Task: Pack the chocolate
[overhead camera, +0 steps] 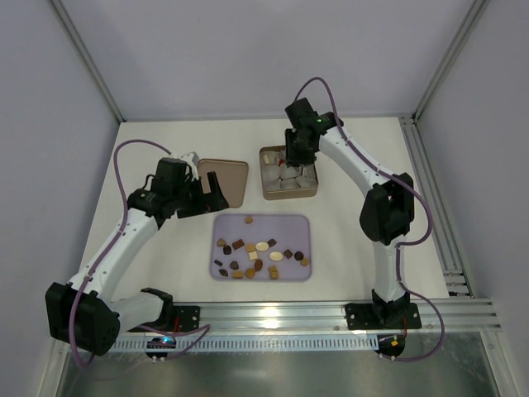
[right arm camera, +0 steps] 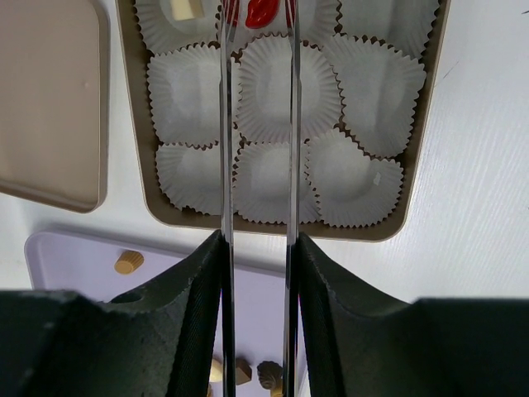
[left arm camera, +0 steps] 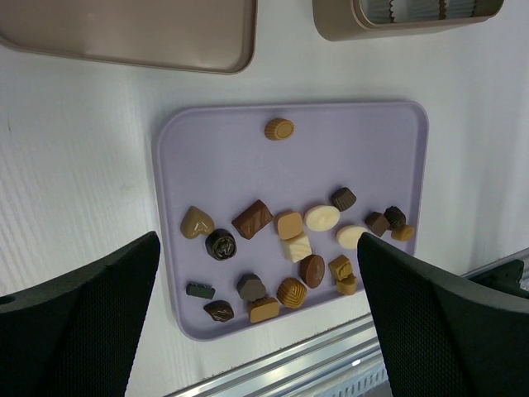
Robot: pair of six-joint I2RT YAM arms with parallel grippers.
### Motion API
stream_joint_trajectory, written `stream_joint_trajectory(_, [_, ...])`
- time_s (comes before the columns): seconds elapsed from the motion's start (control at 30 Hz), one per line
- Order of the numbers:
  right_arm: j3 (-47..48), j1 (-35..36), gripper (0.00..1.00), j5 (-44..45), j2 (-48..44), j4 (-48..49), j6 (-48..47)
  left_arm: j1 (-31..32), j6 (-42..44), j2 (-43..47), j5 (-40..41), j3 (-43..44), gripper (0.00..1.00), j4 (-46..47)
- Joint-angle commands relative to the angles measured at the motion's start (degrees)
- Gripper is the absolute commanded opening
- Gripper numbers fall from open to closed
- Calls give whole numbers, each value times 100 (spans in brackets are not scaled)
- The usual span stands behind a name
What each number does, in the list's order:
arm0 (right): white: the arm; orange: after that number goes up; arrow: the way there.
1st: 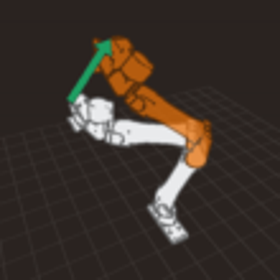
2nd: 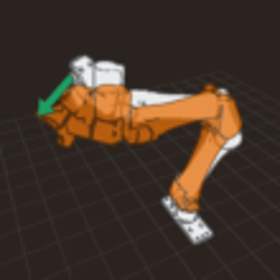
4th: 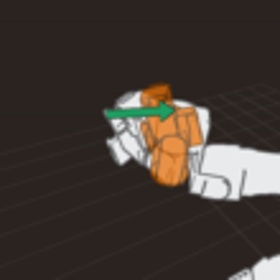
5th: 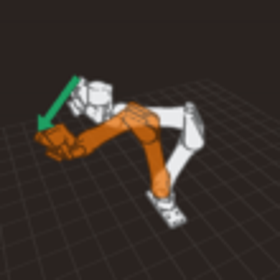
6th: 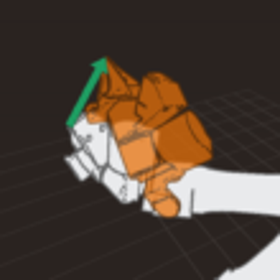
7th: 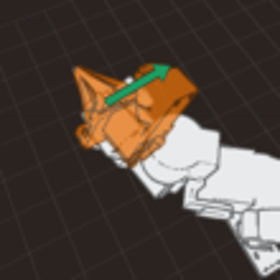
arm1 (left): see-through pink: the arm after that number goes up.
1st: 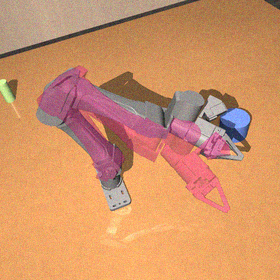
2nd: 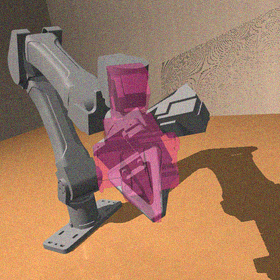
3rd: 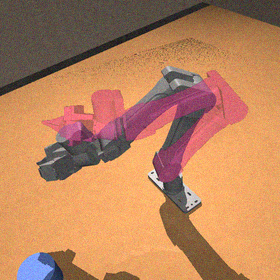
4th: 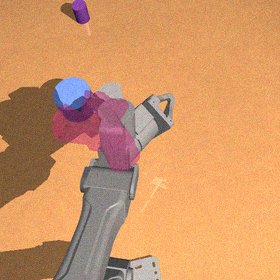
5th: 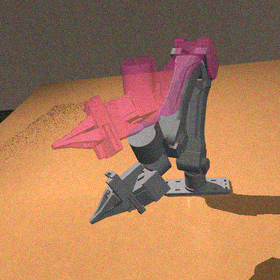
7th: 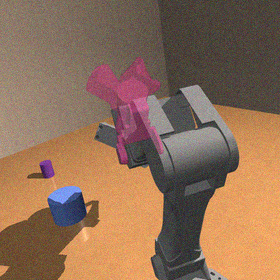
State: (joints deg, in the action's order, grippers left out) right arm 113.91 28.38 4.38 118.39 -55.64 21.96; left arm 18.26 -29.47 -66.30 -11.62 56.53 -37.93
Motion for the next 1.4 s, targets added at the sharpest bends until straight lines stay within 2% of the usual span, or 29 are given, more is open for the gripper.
stream_joint_trajectory(0.0, [167, -17, 41, 107, -193, 167, -95, 11, 100, 3, -78, 42, 100, 155])
stream_joint_trajectory(0.13, [211, -8, 41, 63, -298, 36, -86, 11, 100, 21, -60, 33, 100, 146])
stream_joint_trajectory(0.3, [-131, 53, 41, -34, -1000, 0, -104, 11, 117, 82, -8, 51, 100, 146])
stream_joint_trajectory(0.43, [-1060, 308, 41, -43, -1756, 18, -130, 11, 135, 117, 72, 42, 100, 137])
stream_joint_trajectory(0.63, [-2591, 1098, 41, -87, -2829, 202, 63, 19, 196, 205, 291, 42, 100, 49])
stream_joint_trajectory(0.83, [-3312, 1819, 41, -253, -3093, 334, 143, 11, 267, 320, 432, 16, 100, -56])
stream_joint_trajectory(1.37, [-4491, 2093, 44, -622, -3999, 220, 37, 19, 302, 276, 397, -55, 100, -100])
